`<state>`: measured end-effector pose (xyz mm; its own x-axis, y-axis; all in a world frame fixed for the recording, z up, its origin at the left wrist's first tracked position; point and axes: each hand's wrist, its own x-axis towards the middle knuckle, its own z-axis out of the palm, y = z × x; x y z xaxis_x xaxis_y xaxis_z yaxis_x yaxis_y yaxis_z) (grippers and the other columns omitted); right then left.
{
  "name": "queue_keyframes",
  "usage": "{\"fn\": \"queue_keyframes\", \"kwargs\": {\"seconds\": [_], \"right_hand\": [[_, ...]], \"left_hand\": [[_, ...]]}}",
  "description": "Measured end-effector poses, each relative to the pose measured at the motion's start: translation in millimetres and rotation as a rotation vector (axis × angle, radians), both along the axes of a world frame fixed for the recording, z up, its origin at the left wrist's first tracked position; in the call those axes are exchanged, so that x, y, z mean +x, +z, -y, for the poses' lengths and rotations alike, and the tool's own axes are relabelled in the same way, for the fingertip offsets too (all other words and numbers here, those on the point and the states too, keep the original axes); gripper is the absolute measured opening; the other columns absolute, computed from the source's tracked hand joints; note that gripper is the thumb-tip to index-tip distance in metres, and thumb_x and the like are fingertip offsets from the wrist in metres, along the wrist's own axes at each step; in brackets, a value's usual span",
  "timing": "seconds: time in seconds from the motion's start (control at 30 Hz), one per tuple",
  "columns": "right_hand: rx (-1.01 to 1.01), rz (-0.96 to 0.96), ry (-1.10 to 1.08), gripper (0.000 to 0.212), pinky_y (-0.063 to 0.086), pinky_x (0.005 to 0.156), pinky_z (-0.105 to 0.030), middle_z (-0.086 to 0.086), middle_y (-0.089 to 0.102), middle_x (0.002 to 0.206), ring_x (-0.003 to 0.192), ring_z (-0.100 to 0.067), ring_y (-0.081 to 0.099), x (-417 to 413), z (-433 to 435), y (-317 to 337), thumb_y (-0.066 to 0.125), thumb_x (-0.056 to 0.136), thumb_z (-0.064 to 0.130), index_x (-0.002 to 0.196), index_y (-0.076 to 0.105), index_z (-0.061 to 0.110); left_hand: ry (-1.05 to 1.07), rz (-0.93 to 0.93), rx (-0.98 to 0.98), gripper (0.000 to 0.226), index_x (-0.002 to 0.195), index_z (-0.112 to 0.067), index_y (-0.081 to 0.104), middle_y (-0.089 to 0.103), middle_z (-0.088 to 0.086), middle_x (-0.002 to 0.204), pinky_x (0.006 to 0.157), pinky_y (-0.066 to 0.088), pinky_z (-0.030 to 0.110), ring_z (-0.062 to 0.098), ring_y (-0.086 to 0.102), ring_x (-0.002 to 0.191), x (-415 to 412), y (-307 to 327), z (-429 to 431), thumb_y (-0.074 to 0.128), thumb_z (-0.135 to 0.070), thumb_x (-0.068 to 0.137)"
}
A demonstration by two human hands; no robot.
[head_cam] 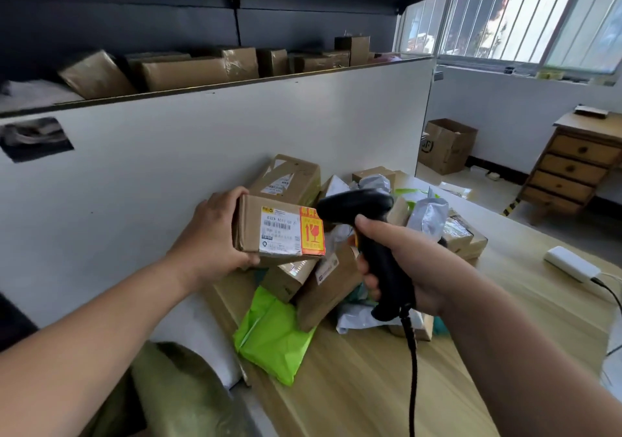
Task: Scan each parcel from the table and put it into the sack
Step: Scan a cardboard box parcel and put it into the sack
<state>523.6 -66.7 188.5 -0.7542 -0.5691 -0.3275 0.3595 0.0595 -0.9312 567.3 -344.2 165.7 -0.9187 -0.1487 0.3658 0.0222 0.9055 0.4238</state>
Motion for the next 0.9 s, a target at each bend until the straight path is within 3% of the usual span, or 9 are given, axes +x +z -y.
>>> {"fn": "queue_keyframes", "kwargs": {"seconds": [0.13,0.37,0.5,0.6,0.77,0.9], "right_hand": [[0.037,0.048,0.045,0.042,0.047,0.046,-0.026,-0.006,0.057,0.06,0.046,-0.018,0.053,14.9,24.9,5.9,0.062,0.088,0.051,0.095,0.058,0.01],[0.056,0.054,0.102,0.044,0.047,0.044,-0.026,-0.006,0.056,0.059,0.044,-0.019,0.052,37.3,61.7,12.0,0.068,0.079,0.056,0.079,0.058,0.013],[0.068,0.046,0.126,0.046,0.045,0.045,-0.026,-0.006,0.055,0.059,0.044,-0.019,0.051,50.9,76.9,16.1,0.072,0.071,0.057,0.076,0.058,0.014],[0.078,0.028,0.127,0.043,0.046,0.044,-0.025,-0.005,0.054,0.058,0.043,-0.019,0.05,60.4,87.0,19.8,0.069,0.076,0.056,0.073,0.058,0.014],[0.093,0.017,0.142,0.045,0.046,0.044,-0.025,-0.006,0.054,0.06,0.044,-0.018,0.051,76.0,102.9,22.0,0.064,0.083,0.057,0.078,0.057,0.013],[0.124,0.0,0.178,0.051,0.047,0.045,-0.026,-0.008,0.057,0.061,0.045,-0.019,0.053,89.8,120.6,17.3,0.067,0.075,0.059,0.087,0.058,0.01]], "left_hand": [[0.058,-0.091,-0.063,0.102,0.137,-0.009,0.04,0.044,0.011,0.134,0.099,0.03,0.031,0.031,0.039,0.122,18.1,-7.3,13.3,0.091,-0.019,0.049],[0.117,-0.124,-0.127,0.1,0.135,0.0,0.041,0.045,0.018,0.135,0.104,0.034,0.044,0.036,0.039,0.126,48.5,-12.6,36.3,0.092,-0.024,0.053],[0.128,-0.115,-0.159,0.099,0.136,0.001,0.041,0.044,0.019,0.137,0.106,0.033,0.045,0.037,0.039,0.127,63.3,-13.3,48.9,0.092,-0.022,0.053],[0.135,-0.12,-0.146,0.1,0.136,0.0,0.041,0.044,0.018,0.137,0.105,0.033,0.044,0.036,0.039,0.127,74.3,-15.2,57.6,0.092,-0.021,0.053],[0.147,-0.135,-0.134,0.101,0.138,-0.001,0.039,0.042,0.016,0.139,0.105,0.033,0.043,0.035,0.037,0.129,92.6,-22.4,75.6,0.091,-0.024,0.054],[0.18,-0.135,-0.088,0.102,0.14,-0.006,0.034,0.039,0.011,0.141,0.104,0.033,0.04,0.029,0.033,0.13,113.7,-31.3,95.5,0.089,-0.03,0.058]]}}
